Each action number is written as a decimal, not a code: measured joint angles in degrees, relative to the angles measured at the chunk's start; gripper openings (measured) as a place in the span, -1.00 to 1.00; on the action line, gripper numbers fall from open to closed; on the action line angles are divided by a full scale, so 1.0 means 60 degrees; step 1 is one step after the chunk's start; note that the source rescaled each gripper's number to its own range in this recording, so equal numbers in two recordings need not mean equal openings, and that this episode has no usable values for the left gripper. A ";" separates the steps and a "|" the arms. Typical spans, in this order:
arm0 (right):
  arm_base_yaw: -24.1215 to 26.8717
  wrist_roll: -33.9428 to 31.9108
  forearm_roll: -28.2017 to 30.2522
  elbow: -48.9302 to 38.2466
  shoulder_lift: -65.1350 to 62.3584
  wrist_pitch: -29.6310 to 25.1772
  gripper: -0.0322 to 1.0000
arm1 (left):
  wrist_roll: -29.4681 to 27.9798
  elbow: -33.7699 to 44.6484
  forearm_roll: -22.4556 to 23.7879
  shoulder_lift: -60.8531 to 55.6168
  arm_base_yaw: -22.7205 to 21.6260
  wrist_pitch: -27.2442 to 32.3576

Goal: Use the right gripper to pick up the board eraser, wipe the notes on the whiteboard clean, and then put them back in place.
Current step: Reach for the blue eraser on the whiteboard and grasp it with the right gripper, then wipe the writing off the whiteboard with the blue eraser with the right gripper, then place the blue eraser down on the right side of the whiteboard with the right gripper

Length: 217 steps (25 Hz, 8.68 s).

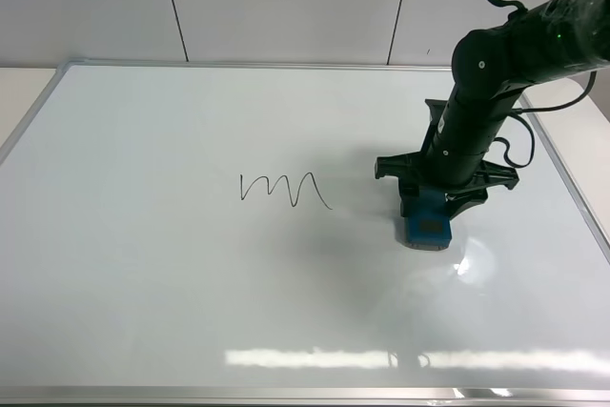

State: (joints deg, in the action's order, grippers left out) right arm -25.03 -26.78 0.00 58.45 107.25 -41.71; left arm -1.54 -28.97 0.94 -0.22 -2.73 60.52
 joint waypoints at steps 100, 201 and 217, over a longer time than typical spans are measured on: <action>-0.1221 0.3856 -0.0525 0.8337 0.4606 -0.4676 -0.94 | 0.0001 0.0000 0.0007 0.0000 0.0000 0.0000; 0.0648 0.0933 0.0618 0.1485 -0.1463 -0.2733 -0.94 | -0.0005 0.0000 0.0018 0.0000 0.0000 0.0000; 0.1794 0.0766 0.0965 0.1485 0.0170 -0.1890 -0.94 | 0.0002 0.0000 0.0018 0.0000 0.0000 0.0000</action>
State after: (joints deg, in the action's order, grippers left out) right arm -14.26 -22.18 5.79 67.36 108.27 -53.05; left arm -1.52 -28.97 1.05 -0.22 -2.73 60.52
